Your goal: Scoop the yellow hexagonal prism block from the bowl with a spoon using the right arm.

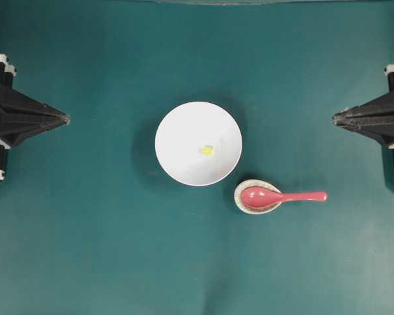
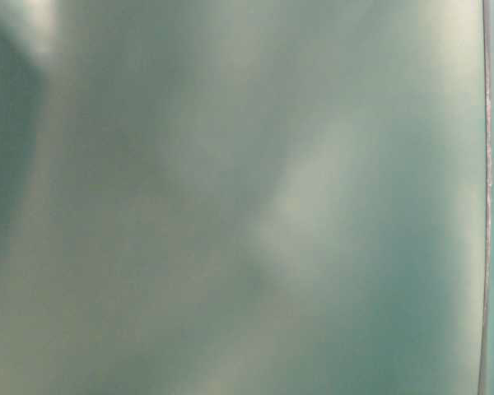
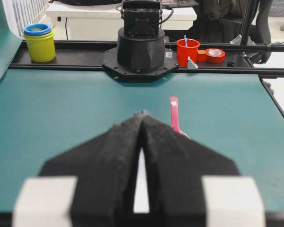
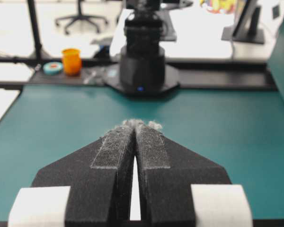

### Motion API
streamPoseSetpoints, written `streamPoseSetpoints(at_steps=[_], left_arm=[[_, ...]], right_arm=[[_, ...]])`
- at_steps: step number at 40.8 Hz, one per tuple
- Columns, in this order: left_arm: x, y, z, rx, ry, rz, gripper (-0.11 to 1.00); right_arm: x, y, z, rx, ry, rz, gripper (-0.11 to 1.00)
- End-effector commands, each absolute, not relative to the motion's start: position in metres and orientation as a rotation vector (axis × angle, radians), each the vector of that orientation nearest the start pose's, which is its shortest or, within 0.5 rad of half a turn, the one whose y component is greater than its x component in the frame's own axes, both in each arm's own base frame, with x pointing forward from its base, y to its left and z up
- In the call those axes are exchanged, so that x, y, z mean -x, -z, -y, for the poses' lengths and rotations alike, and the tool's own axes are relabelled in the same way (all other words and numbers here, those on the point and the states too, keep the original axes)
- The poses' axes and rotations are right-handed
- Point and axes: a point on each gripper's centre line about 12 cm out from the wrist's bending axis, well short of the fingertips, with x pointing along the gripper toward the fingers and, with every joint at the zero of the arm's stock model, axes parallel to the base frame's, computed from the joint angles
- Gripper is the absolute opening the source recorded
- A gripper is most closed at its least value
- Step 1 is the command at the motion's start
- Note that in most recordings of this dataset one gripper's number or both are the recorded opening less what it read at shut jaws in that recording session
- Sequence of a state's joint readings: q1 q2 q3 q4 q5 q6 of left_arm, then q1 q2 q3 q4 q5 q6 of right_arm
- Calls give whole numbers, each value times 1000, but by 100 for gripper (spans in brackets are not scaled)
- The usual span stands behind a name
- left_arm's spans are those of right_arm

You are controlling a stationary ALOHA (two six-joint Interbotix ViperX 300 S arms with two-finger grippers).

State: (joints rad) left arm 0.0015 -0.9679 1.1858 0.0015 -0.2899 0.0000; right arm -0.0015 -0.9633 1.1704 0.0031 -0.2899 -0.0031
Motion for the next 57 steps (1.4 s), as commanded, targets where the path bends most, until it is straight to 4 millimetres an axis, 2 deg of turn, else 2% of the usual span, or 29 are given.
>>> streamPoseSetpoints(at_steps=[1, 13, 57], left_arm=[[-201, -298, 0, -3, 0, 63, -1], [-194, -308, 0, -1, 2, 98, 0], [-194, -304, 0, -18, -1, 64, 0]], right_arm=[[-202, -301, 1, 3, 7, 90, -2], [-204, -299, 1, -9, 6, 29, -1], [-208, -293, 3, -65, 17, 6, 0]])
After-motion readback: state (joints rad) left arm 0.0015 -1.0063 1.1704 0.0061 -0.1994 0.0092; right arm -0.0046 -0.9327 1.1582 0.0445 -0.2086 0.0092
